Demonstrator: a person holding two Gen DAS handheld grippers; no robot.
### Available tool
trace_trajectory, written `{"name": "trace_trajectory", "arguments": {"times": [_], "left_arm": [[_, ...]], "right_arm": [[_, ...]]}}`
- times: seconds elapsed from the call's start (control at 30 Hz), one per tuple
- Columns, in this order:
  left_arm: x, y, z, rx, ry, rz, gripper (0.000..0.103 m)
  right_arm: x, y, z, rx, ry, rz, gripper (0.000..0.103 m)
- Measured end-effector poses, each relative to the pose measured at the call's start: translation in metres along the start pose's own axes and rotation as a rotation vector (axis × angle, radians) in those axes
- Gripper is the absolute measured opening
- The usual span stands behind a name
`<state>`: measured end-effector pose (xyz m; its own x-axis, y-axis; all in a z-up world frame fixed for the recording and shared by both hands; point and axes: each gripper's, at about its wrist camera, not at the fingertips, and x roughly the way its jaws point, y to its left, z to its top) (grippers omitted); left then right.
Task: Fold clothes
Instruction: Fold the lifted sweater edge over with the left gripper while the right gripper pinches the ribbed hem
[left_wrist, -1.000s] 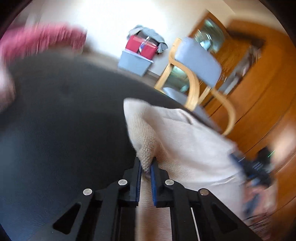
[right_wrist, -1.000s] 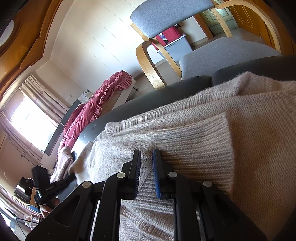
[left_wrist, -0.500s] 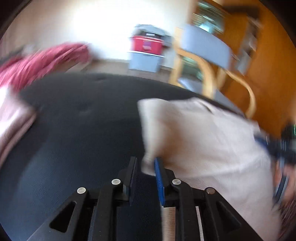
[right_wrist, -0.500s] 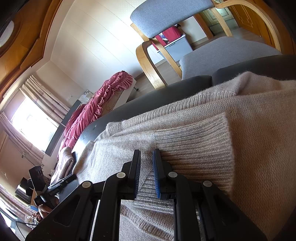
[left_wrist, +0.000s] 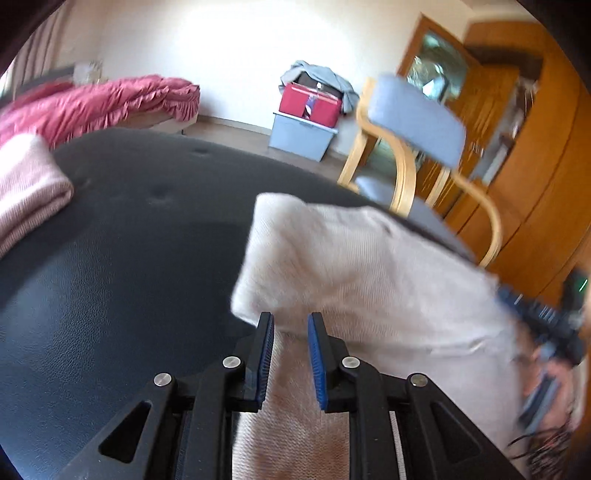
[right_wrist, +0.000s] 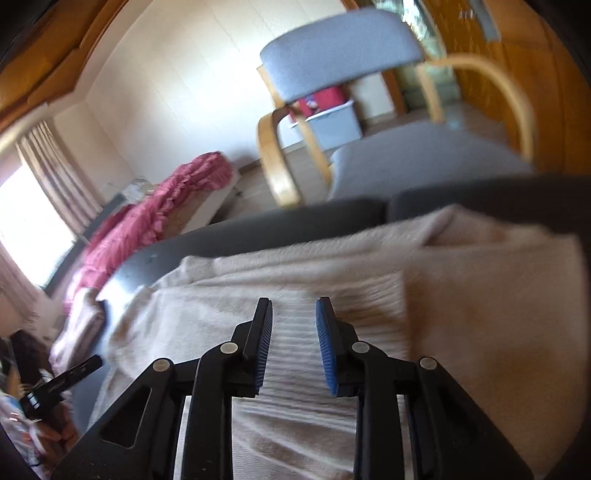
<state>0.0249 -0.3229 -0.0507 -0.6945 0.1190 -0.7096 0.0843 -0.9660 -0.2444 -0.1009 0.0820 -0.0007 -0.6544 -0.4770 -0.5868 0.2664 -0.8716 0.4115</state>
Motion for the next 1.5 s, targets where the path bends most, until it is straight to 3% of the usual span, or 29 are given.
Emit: {"name": "trace_trajectory", "arguments": {"times": [0.1, 0.2, 0.37, 0.47, 0.5, 0.53, 0.57, 0.73, 0.9, 1.0, 1.1, 1.2, 1.33, 1.37, 1.4, 1.5], "left_arm": [[0.019, -0.007, -0.002, 0.032, 0.06, 0.042, 0.018], [0.017, -0.001, -0.002, -0.012, 0.047, 0.015, 0.018], [0.013, 0.012, -0.005, -0.077, 0.031, -0.039, 0.018], [0.011, 0.02, -0.006, -0.116, 0.023, -0.075, 0.018], [0.01, 0.023, -0.007, -0.13, 0.02, -0.086, 0.018], [0.009, 0.023, -0.008, -0.141, 0.017, -0.093, 0.018], [0.008, 0.024, -0.009, -0.152, 0.016, -0.101, 0.018], [0.007, 0.022, -0.011, -0.171, 0.01, -0.104, 0.018], [0.007, 0.021, -0.011, -0.164, 0.011, -0.095, 0.018], [0.005, 0.022, -0.011, -0.166, 0.01, -0.097, 0.018], [0.005, 0.023, -0.011, -0.178, 0.006, -0.104, 0.018], [0.006, 0.024, -0.01, -0.192, 0.004, -0.116, 0.018], [0.008, 0.024, -0.009, -0.197, 0.002, -0.118, 0.018], [0.009, 0.023, -0.008, -0.196, 0.002, -0.117, 0.018], [0.009, 0.023, -0.008, -0.195, 0.003, -0.116, 0.018], [0.01, 0.022, -0.007, -0.192, 0.002, -0.113, 0.018]], "right_arm": [[-0.006, -0.011, 0.006, 0.012, -0.005, -0.078, 0.027], [-0.001, -0.029, 0.006, 0.098, 0.039, -0.068, 0.039], [0.004, -0.041, 0.003, 0.169, 0.081, -0.024, 0.04], [0.009, -0.033, 0.001, 0.13, 0.097, -0.016, 0.041], [0.011, -0.029, 0.001, 0.106, 0.096, -0.018, 0.036], [0.012, -0.026, 0.001, 0.092, 0.094, -0.01, 0.019], [0.013, -0.024, 0.001, 0.078, 0.092, -0.002, 0.015], [0.003, -0.022, 0.006, 0.052, 0.034, -0.03, 0.015], [-0.009, -0.031, 0.011, 0.041, -0.031, -0.147, 0.007], [-0.005, -0.039, 0.01, 0.088, -0.002, -0.092, 0.007], [0.001, -0.044, 0.008, 0.142, 0.037, -0.026, 0.011], [0.006, -0.042, 0.005, 0.165, 0.072, -0.002, 0.033], [0.012, -0.031, 0.001, 0.122, 0.104, 0.024, 0.036], [0.013, -0.026, 0.0, 0.094, 0.102, 0.027, 0.033], [0.014, -0.022, 0.0, 0.07, 0.098, 0.029, 0.012], [0.007, -0.02, 0.001, 0.057, 0.058, 0.027, 0.01]]}}
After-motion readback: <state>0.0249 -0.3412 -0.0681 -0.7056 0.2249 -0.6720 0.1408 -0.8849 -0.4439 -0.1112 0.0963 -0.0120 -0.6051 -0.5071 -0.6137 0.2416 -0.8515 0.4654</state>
